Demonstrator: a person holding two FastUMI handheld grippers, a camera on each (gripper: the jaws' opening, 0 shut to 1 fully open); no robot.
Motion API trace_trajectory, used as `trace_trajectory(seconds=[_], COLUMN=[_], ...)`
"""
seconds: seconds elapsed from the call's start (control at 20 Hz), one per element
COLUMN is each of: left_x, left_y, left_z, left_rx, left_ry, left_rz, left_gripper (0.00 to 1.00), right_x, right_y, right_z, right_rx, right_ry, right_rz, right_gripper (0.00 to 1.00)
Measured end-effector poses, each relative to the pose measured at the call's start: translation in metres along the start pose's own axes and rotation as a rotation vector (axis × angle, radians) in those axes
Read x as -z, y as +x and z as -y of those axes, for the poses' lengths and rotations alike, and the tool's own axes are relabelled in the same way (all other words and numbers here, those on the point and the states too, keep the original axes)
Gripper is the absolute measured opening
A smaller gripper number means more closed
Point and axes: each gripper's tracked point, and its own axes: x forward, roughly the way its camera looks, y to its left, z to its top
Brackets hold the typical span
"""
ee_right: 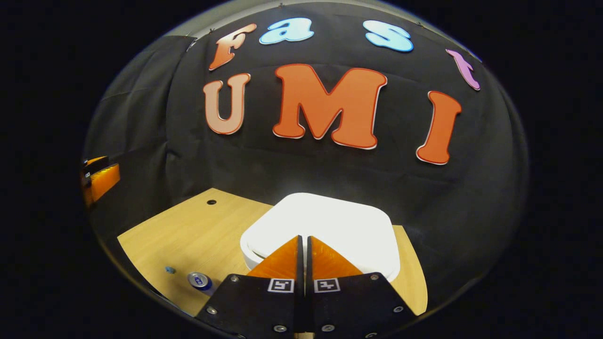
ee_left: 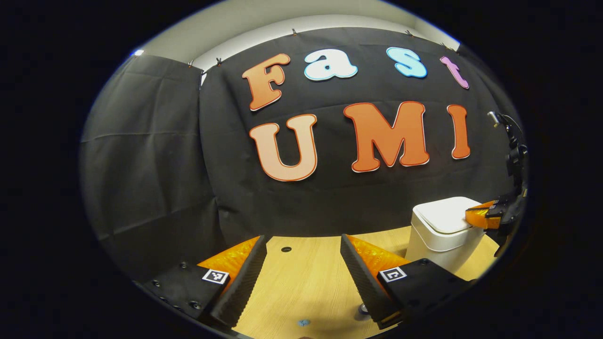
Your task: Press the lid of the desktop garbage bin to open it, pick up the crumpled paper on the desktop and throw it into the bin, then pick up the pop can on the desktop and drop it into the bin, and finally close the garbage bin lid.
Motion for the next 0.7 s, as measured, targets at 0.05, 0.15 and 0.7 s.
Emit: trace_trajectory(seconds=[0.05, 0.15, 0.7], left_x=[-0.001, -0.003, 0.031], left_y=[-0.002, -0.005, -0.007], left_z=[-0.003, -0.011, -0.034], left_rx=[-0.016, -0.046, -0.095], left_ry=[-0.001, -0.001, -0.01], left_rz=[0.0, 0.002, -0.068], left_gripper=[1.0, 1.0, 1.0], right_x=[-0.012, -0.043, -0.047], right_y=[-0.002, -0.006, -0.012], right_z=[-0.002, -0.005, -0.075], right_rx=[-0.011, -0.031, -0.24], right_ry=[-0.016, -0.045, -0.078], right_rz=[0.048, 0.167, 0.216], right_gripper=[0.01, 0.02, 0.55])
